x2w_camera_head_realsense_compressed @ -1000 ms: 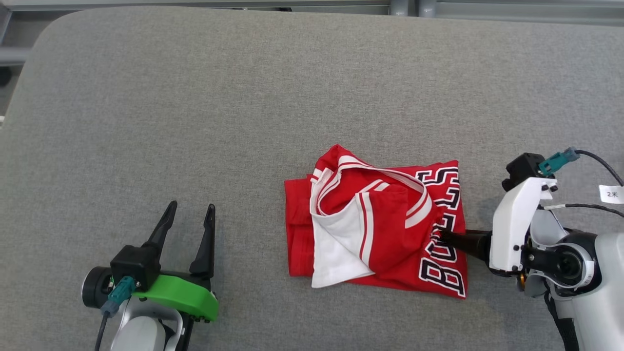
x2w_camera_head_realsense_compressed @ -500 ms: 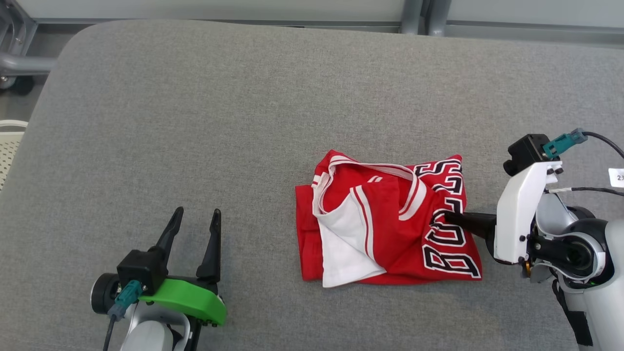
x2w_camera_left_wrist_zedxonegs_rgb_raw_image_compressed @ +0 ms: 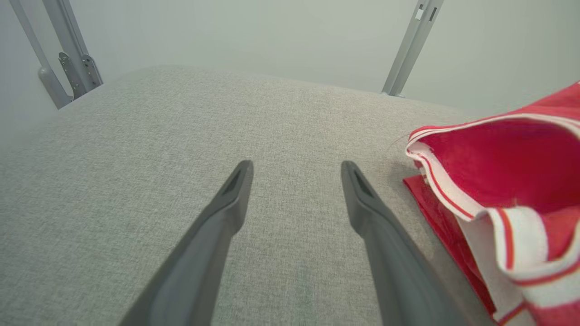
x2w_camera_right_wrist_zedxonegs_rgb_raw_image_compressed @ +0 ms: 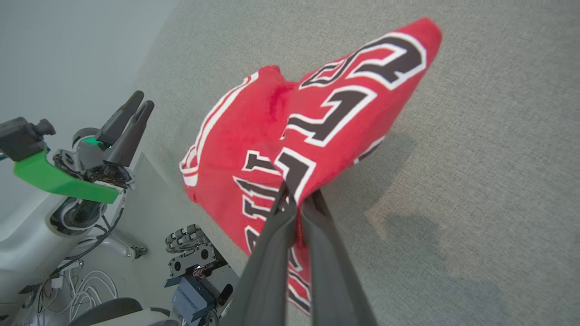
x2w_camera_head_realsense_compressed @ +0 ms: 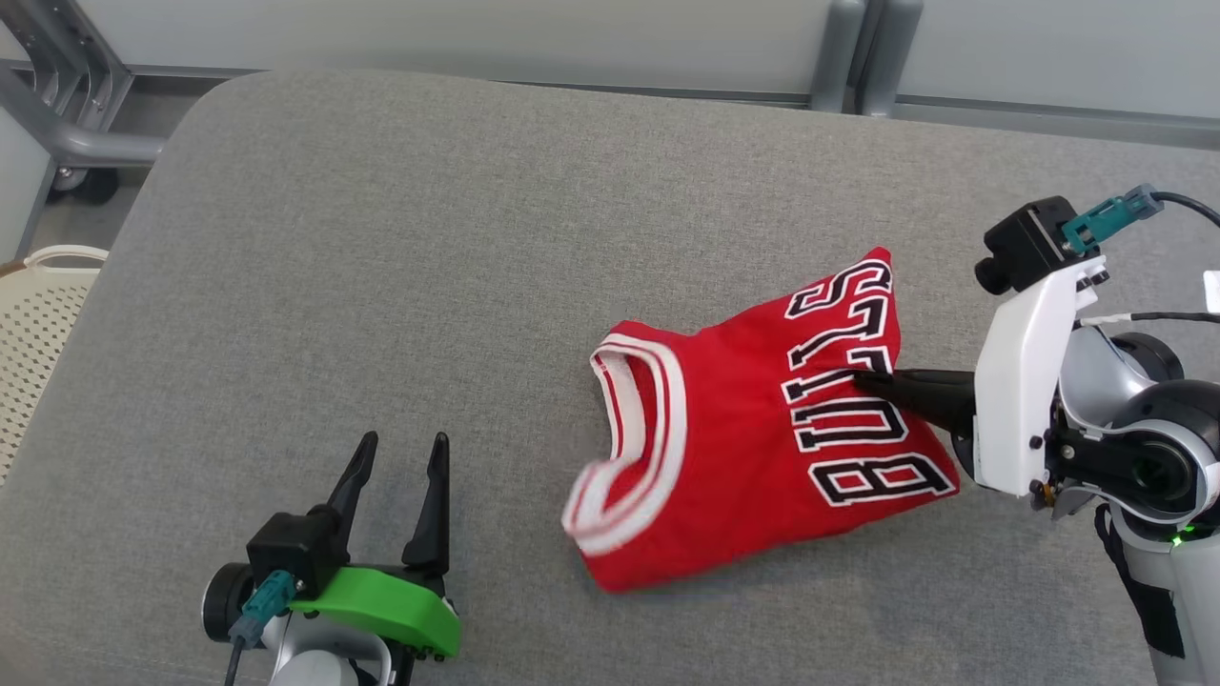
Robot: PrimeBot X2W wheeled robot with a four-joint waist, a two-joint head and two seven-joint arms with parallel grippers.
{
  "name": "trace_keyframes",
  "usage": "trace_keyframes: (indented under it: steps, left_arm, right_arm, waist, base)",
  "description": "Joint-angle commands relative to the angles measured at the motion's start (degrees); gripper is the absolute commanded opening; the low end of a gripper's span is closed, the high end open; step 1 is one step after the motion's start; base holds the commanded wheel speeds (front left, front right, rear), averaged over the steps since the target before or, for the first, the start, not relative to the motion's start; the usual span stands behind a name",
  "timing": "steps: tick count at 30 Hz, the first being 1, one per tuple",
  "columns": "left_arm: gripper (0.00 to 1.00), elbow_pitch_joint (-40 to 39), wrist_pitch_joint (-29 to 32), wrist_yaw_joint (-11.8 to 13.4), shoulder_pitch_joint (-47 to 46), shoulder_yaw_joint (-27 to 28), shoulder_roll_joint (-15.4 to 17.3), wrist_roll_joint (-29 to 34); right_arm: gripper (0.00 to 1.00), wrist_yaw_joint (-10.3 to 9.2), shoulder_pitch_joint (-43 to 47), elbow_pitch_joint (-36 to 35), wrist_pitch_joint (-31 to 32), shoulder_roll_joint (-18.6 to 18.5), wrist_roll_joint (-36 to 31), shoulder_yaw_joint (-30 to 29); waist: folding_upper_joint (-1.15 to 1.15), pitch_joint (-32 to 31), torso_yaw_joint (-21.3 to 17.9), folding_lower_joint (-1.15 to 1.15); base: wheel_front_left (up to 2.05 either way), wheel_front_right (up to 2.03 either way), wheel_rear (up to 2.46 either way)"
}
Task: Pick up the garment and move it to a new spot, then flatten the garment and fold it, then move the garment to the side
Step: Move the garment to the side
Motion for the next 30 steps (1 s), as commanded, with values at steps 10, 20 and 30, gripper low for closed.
trace_keyframes:
  steps: [10, 20, 30]
  left_arm:
    - [1.00, -0.4, -0.1, -0.8, -0.2, 2.0, 0.6, 2.3]
    - [1.00, -2.0, -0.1, -1.0, -0.6, 3.2, 1.7, 3.1]
    - [1.00, -3.1, -0.1, -1.1, -2.7, 3.4, 3.3, 3.8]
  right_arm:
    - [0.00, 0.02, 3.7, 4.4, -2.5, -4.6, -3.6, -9.4]
    - [0.00, 0.02, 4.7, 6.1, -5.7, -9.8, -6.9, -17.6]
    - [0.00, 0.02, 3.8, 9.3, -13.0, -8.9, -10.2, -16.5]
  waist:
    - [0.69, 2.6, -5.8, 0.00]
    - [0.69, 4.3, -14.3, 0.00]
    - [0.69, 7.3, -21.0, 0.00]
  base:
    - [0.00, 0.00, 0.00]
    - [0.00, 0.00, 0.00]
    - [0.00, 0.00, 0.00]
